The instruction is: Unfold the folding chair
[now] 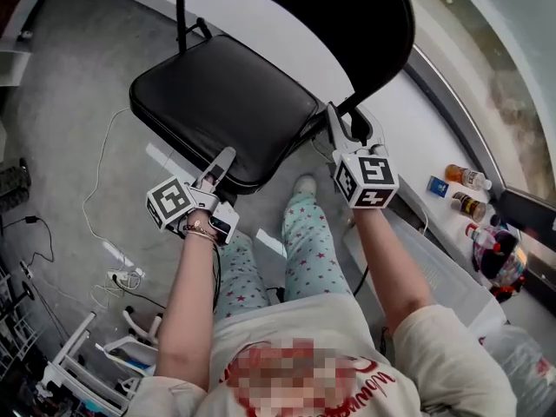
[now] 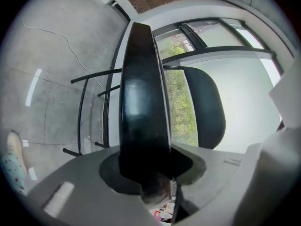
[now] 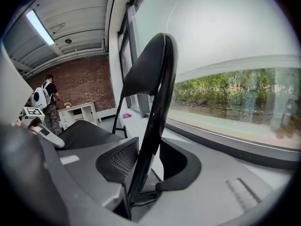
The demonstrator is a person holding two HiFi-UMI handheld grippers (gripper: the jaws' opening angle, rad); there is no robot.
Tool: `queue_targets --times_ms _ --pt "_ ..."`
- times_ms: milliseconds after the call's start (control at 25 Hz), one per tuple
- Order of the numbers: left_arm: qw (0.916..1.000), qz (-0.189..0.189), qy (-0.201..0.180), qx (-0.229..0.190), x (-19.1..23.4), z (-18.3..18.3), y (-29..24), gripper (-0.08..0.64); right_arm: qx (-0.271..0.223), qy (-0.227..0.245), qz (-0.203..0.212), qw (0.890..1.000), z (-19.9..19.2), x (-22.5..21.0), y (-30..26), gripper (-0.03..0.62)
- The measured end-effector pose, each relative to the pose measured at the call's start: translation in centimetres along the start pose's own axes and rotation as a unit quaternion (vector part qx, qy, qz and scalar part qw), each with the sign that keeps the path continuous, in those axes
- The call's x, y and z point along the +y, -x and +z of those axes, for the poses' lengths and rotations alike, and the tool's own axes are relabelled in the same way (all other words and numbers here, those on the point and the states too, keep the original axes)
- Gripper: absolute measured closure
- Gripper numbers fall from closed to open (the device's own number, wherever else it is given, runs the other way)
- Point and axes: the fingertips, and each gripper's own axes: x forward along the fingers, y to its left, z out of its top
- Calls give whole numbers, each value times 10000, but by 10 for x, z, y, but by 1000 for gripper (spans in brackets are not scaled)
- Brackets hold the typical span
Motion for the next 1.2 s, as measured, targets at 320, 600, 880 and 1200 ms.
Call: queue_targets --times_ms 320,600,880,1200 --pt "9958 -834 354 93 33 -7 18 406 -49 -261 -572 9980 -19 -11 -12 433" --pt "9942 -953 492 90 66 -11 24 403 65 -269 -757 9967 -33 -22 -22 418" --pt "9947 -969 318 108 94 -10 31 400 105 -408 -1084 9932 -45 -25 -28 417" --pt "9923 -1196 286 122 118 -19 35 397 -114 -389 -1292 9908 -56 -28 -24 416"
